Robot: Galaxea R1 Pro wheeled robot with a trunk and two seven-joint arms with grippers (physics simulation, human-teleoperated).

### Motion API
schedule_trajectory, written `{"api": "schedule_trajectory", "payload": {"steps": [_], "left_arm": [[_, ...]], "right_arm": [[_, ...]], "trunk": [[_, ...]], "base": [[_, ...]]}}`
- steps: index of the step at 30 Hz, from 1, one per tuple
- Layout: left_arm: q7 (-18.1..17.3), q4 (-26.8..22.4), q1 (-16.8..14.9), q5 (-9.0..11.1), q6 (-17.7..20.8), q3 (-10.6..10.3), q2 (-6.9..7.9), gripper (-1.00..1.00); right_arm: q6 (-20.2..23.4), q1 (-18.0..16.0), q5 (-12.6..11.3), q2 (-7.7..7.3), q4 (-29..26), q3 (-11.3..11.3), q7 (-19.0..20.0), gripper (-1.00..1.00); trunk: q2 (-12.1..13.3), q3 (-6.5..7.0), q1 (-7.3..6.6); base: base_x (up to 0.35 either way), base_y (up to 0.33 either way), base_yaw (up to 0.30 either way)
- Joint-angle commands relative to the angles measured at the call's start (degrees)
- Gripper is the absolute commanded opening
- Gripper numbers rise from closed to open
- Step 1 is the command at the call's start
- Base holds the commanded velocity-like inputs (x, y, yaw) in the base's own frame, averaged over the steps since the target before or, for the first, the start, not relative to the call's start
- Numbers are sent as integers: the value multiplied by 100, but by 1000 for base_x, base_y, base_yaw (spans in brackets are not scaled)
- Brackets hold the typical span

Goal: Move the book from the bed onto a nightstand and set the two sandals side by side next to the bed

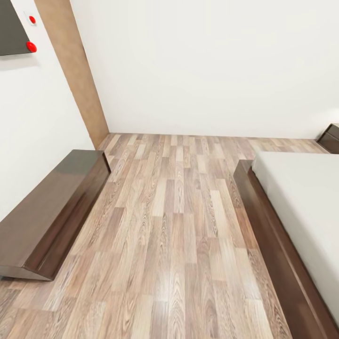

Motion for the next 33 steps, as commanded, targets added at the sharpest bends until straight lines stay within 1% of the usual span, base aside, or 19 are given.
{"api": "schedule_trajectory", "payload": {"steps": [1, 33], "left_arm": [[22, -2, -2, 50, -15, -49, 2, 100], [22, 1, -2, 43, -15, -49, -6, 100]], "right_arm": [[25, -5, -5, 2, 7, 47, -19, 100], [25, -5, -5, 3, 7, 47, -19, 100]], "trunk": [[-2, -4, 1], [-2, -4, 1]], "base": [[116, 0, 0], [119, 0, 0]]}}
